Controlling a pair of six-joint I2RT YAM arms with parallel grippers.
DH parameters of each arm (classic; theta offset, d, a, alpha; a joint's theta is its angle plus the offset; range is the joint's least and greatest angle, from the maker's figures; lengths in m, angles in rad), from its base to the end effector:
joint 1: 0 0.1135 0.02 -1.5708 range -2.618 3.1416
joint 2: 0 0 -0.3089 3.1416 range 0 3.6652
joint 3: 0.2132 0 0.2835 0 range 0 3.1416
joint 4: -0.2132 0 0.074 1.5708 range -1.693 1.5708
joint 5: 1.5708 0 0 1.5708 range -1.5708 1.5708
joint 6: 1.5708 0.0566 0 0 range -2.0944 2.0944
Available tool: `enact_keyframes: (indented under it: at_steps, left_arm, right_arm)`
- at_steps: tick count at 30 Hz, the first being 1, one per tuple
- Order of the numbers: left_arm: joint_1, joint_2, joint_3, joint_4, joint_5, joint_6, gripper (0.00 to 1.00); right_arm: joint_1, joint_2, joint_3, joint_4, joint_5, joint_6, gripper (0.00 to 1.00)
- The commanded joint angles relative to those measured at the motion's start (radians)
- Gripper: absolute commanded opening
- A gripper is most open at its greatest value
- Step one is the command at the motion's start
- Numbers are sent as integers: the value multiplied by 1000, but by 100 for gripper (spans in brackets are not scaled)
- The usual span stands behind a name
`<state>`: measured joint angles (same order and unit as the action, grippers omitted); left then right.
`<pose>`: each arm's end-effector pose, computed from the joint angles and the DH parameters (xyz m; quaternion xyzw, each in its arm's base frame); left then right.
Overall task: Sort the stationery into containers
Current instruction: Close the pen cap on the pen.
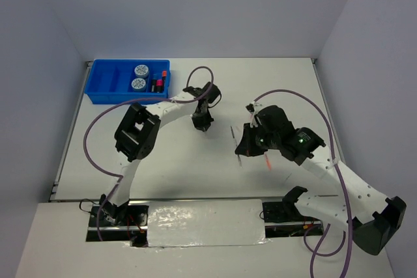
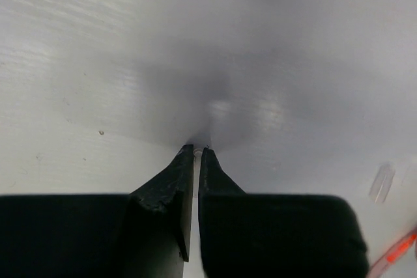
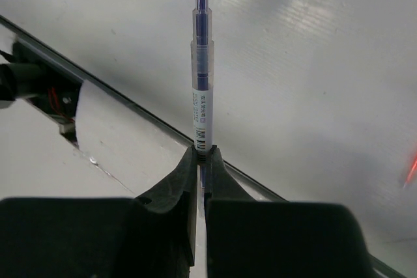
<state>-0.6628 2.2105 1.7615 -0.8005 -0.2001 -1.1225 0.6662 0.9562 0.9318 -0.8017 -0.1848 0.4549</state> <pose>0.4176 -0.3117 0.1722 -0.2393 0.9527 -0.0621 0.1766 0.1573 0.1368 0.3238 -0.1312 0.9188 0.2654 0.2611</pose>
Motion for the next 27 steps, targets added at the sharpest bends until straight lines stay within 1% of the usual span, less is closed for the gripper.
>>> enact_keyframes:
  at_steps: [1,2,3,4,5,6,7,8,9,10,11,12,13,14,16,17,19,22,27]
  left_arm:
    - [-20,-122,-94,105,109,65,0]
    - [-17,-164,-114,144,122,91,0]
    - [-15,-248,-156,188,140,111,0]
    - [-15,-288,-174,274,171,128,0]
    - [-15,-323,-192,308,189,147,0]
    - [-14,-397,-236,396,235,158,0]
    - [-14,-434,-259,440,258,167,0]
    - [-14,-469,-319,489,280,179,0]
    - [-12,-548,-356,542,301,184,0]
    - [-14,-590,-391,655,335,184,0]
    - [-12,-629,-428,713,350,185,0]
    - [-12,-709,-491,762,356,191,0]
    - [-12,-747,-517,855,372,197,0]
    - [-8,-812,-560,894,383,208,0]
    - [-6,-868,-592,986,404,233,0]
    - [-4,-911,-611,1003,415,236,0]
    - [-1,-945,-625,1061,432,248,0]
    - [0,-1003,-632,1090,444,274,0]
    - [3,-1019,-600,1068,484,309,0]
  right_arm:
    - [-37,-59,-22,131,-122,19,0]
    - [-37,-80,-39,177,-145,24,0]
    - [-40,-86,-48,196,-150,30,0]
    - [-40,-92,-57,214,-148,47,0]
    - [-42,-102,-79,251,-147,54,0]
    - [-45,-106,-88,265,-143,79,0]
    - [-45,-111,-105,300,-145,93,0]
    - [-50,-114,-111,318,-151,102,0]
    - [-48,-117,-113,328,-151,125,0]
    - [-51,-129,-120,363,-154,136,0]
    - [-51,-138,-119,380,-159,146,0]
    - [-53,-148,-113,392,-177,163,0]
    - [-51,-171,-103,432,-194,171,0]
    - [-53,-181,-96,446,-205,177,0]
    - [-51,-206,-85,482,-222,199,0]
    - [-53,-209,-82,489,-222,205,0]
    - [-51,-194,-71,492,-234,209,0]
    - [-47,-177,-86,541,-286,223,0]
    - [-20,-165,-56,553,-306,196,0]
